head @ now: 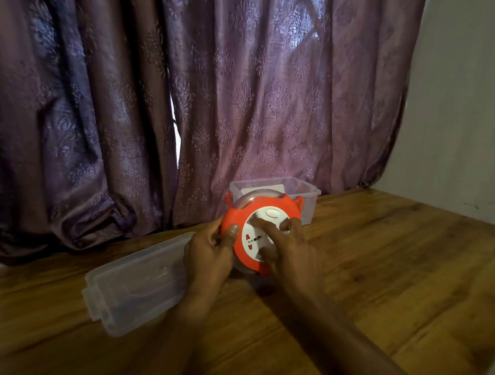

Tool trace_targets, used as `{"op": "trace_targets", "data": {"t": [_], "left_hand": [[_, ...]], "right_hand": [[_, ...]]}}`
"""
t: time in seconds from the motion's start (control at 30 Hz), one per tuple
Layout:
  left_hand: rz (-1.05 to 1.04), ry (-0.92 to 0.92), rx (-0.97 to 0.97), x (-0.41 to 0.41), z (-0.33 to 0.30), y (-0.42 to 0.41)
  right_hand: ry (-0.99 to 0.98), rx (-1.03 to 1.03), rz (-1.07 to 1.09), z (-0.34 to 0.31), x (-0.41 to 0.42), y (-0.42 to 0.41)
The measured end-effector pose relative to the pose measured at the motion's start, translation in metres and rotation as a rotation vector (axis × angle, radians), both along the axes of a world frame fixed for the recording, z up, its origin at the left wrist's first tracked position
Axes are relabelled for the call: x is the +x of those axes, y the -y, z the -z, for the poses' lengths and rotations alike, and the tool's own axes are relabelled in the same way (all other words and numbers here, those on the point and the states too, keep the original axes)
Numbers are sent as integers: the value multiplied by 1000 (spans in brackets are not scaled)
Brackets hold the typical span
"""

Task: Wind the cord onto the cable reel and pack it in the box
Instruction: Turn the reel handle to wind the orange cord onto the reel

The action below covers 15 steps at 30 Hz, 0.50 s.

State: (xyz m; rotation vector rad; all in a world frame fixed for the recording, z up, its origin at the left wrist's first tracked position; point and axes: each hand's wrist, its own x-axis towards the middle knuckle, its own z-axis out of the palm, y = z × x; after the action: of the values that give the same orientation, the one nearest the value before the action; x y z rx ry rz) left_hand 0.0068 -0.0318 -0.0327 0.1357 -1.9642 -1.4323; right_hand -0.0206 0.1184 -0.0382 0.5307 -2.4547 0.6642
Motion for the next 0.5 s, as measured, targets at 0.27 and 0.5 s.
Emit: {"op": "trace_targets", "data": {"t": [0.27,0.5], "left_hand": [[178,113,127,-6,-6,10],[300,102,234,1,-9,17]], "right_hand": [[-19,105,-86,0,6,0],[-28,192,-58,-8,12,-2]]}}
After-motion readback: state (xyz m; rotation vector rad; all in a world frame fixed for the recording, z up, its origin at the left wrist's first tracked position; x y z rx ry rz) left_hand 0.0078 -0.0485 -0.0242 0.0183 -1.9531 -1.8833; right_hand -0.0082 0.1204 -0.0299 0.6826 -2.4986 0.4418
